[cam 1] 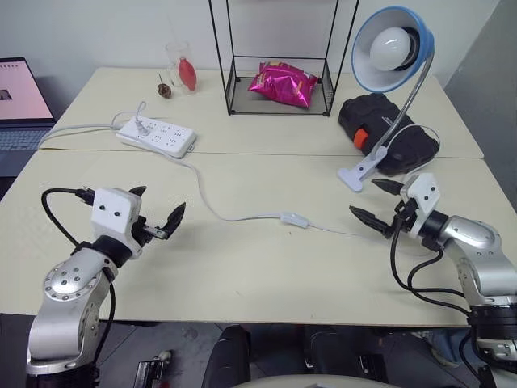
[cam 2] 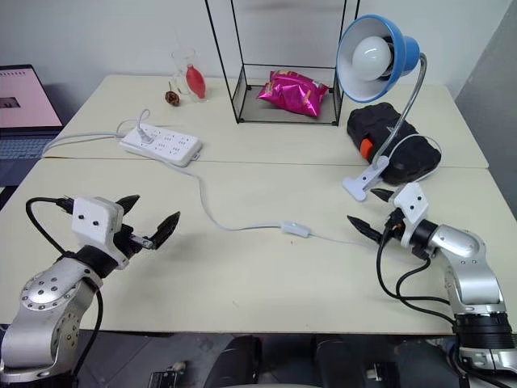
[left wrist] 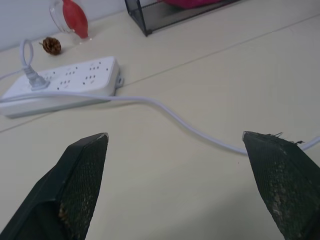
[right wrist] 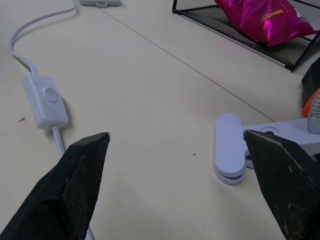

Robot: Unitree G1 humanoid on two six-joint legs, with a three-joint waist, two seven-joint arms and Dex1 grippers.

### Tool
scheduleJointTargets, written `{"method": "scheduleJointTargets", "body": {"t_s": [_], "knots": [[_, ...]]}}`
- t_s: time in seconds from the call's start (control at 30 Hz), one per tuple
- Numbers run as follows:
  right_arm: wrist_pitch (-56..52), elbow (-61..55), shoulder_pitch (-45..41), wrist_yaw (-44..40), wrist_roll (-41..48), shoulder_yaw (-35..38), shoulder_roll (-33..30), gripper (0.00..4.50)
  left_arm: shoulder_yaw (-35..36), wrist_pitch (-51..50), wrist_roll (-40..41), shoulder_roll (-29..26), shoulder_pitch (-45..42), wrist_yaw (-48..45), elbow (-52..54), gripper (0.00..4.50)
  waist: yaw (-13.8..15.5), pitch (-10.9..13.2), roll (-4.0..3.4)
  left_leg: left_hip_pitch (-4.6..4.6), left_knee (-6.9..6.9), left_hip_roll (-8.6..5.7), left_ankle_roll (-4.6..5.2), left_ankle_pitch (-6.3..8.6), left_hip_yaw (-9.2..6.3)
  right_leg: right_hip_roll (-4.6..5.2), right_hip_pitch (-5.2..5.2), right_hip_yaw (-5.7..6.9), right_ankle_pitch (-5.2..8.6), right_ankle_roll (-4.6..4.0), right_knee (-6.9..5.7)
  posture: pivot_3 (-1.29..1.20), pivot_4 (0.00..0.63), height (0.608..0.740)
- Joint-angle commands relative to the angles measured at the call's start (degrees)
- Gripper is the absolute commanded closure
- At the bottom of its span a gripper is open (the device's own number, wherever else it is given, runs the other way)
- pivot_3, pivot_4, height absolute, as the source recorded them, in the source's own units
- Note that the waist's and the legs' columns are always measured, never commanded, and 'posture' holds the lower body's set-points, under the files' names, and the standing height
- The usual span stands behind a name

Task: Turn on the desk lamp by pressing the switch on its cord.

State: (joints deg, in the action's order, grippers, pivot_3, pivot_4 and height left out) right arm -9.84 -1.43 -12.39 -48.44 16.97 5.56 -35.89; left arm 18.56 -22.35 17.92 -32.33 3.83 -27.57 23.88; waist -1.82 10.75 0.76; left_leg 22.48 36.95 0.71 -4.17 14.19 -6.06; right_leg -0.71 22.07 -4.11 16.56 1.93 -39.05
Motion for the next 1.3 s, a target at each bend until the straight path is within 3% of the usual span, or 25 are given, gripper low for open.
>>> {"method": "scheduleJointTargets", "body": {"t_s": [0.03, 0.33, 0.6, 0.9, 1.3], "knots": [[0.8, -2.2, -0.8, 0.2, 0.2, 0.6, -0.2, 0.0, 2.2, 3.8, 1.9, -1.4, -0.8, -3.6, -0.1, 0.02, 0.0, 0.0, 0.0, 0.0, 0.0, 0.0, 0.0, 0.0, 0.01, 0.0, 0.0, 0.0, 0.0, 0.0, 0.0, 0.0, 0.15, 0.74], [-2.3, -8.1, 1.4, 0.6, 1.7, 0.8, -0.6, 0.0, -3.0, 0.8, 5.1, -3.8, -8.3, -10.0, -2.8, 0.02, 0.1, 0.0, 0.0, 0.02, 0.01, -0.02, 0.0, 0.0, -0.02, 0.0, 0.0, 0.03, 0.0, 0.01, 0.0, 0.0, 0.15, 0.74], [-19.5, -23.7, 6.9, 0.3, 9.3, 1.1, -5.3, 0.0, -12.6, -7.1, 11.2, -5.9, -18.7, -22.6, -8.7, 0.02, 0.0, 0.0, 0.0, 0.1, 0.0, -0.03, 0.0, 0.0, -0.05, 0.0, 0.04, 0.05, 0.0, 0.01, -0.01, 0.0, 0.15, 0.74], [-41.0, -38.1, 7.6, 8.5, 19.6, 4.3, -8.7, 0.0, -22.5, -12.0, 11.2, 0.0, -35.6, -34.3, -30.7, 0.02, 0.0, 0.0, 0.03, 0.09, 0.02, -0.03, 0.01, -0.01, -0.07, -0.09, 0.04, 0.07, 0.15, 0.27, -0.01, 0.0, 0.15, 0.74], [-52.7, -44.4, 7.2, 14.9, 31.1, 9.3, -9.0, 0.0, -30.9, -6.5, 4.1, 5.1, -44.7, -44.6, -46.8, 0.02, 0.0, 0.0, 0.04, 0.27, 0.01, -0.05, 0.01, -0.01, -0.11, -0.08, 0.18, 0.09, 0.13, 0.22, 0.0, 0.0, 0.15, 0.74]]}}
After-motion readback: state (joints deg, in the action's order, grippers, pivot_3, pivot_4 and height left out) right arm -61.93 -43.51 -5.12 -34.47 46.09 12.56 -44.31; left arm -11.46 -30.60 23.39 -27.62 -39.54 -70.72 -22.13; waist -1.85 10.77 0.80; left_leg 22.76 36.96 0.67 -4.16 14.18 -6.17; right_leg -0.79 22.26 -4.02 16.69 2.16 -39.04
